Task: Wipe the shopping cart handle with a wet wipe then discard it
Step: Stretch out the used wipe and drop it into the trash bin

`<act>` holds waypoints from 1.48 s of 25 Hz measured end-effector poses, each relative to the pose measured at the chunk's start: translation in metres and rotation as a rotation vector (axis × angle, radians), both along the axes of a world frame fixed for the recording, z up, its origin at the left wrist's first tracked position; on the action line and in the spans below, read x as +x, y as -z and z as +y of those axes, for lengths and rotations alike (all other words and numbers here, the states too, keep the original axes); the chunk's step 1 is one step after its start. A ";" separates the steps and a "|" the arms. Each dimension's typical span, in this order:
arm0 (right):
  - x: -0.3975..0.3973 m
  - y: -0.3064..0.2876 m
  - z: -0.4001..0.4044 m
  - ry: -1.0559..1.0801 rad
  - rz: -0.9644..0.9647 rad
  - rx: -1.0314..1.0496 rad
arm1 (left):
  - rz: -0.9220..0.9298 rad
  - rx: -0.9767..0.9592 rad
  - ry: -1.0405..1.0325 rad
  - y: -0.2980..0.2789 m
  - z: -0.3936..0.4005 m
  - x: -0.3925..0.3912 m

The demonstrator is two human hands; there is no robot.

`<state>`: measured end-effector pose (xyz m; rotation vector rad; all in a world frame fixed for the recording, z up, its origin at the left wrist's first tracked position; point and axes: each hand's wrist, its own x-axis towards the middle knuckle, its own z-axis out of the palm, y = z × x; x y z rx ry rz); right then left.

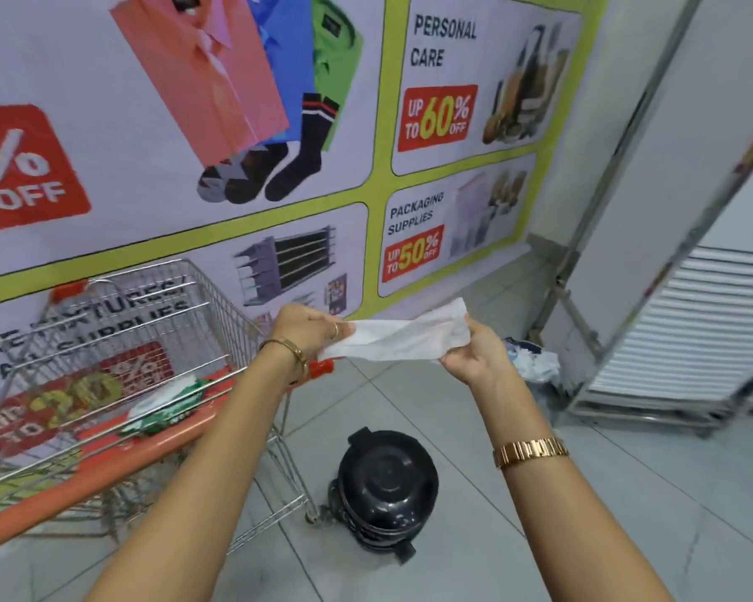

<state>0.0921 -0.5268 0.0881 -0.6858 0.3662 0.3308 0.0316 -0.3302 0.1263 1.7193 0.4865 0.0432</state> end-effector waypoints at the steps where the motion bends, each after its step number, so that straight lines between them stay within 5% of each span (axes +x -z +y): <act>1: 0.000 0.004 -0.009 0.005 0.028 -0.008 | 0.015 0.015 -0.001 0.004 -0.009 0.004; 14: 0.037 0.064 -0.078 0.132 0.223 -0.094 | 0.171 0.145 0.142 0.094 -0.081 0.090; 24: 0.102 0.156 -0.063 0.118 0.421 -0.202 | 0.531 0.252 0.183 0.217 -0.074 0.153; 31: 0.105 0.212 -0.030 -0.106 0.602 -0.256 | 0.836 0.321 0.181 0.306 -0.071 0.144; 37: 0.105 0.224 -0.018 -0.323 0.606 -0.417 | 0.914 0.146 0.278 0.343 -0.069 0.141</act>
